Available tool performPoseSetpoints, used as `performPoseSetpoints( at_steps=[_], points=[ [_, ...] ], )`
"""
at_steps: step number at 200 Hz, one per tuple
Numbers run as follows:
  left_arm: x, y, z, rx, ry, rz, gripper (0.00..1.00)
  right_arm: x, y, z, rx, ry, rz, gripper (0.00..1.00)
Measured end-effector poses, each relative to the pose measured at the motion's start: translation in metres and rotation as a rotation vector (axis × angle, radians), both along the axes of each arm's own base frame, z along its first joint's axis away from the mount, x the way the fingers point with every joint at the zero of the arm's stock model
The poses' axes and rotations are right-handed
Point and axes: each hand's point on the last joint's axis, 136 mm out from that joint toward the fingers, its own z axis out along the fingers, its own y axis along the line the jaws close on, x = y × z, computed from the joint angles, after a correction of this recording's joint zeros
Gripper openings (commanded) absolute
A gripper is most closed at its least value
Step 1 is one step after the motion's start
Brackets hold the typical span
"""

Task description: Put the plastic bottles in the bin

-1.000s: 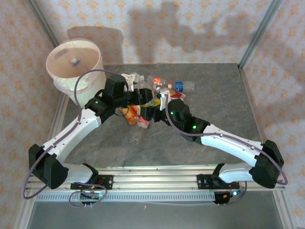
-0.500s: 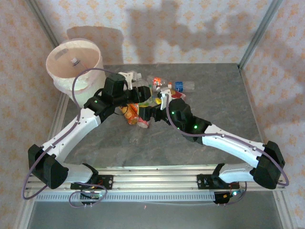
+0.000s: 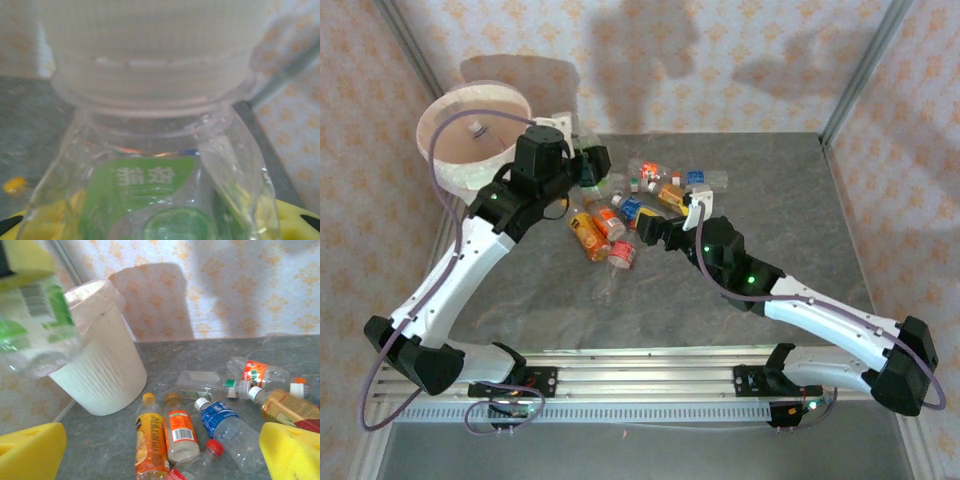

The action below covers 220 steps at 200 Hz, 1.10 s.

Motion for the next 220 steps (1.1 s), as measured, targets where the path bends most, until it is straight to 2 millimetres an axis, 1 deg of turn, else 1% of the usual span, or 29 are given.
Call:
performPoseSetpoints(
  at_steps=[29,52,80,101,124,151,170,196,220],
  points=[
    [0.005,0.043,0.025,0.089,-0.055,0.183,0.49,0.003,-0.006,-0.002,0.000,0.006,-0.041,0.99],
    [0.009,0.088,0.050,0.165,-0.102,0.347,0.48,0.006,-0.010,-0.003,0.002,0.012,-0.066,0.99],
    [0.006,0.136,0.073,0.237,-0.141,0.507,0.48,0.008,-0.017,-0.010,-0.014,0.030,-0.100,0.99],
    [0.003,0.162,0.091,0.285,-0.171,0.603,0.48,0.010,-0.019,-0.017,-0.033,0.050,-0.115,0.99],
    [0.001,0.186,0.101,0.350,-0.183,0.691,0.48,0.011,-0.019,-0.021,-0.039,0.062,-0.119,0.99],
    [0.011,0.220,0.096,0.410,-0.147,0.790,0.48,0.011,-0.020,-0.023,-0.039,0.068,-0.124,0.99],
    [0.026,0.246,0.084,0.422,-0.101,0.846,0.48,0.011,-0.022,-0.024,-0.045,0.073,-0.131,0.99],
    [0.049,0.276,0.054,0.381,-0.027,0.883,0.48,0.011,-0.023,-0.026,-0.046,0.081,-0.138,0.99],
    [0.068,0.294,0.025,0.326,0.037,0.897,0.48,0.011,-0.024,-0.028,-0.045,0.090,-0.143,0.99]
  ],
)
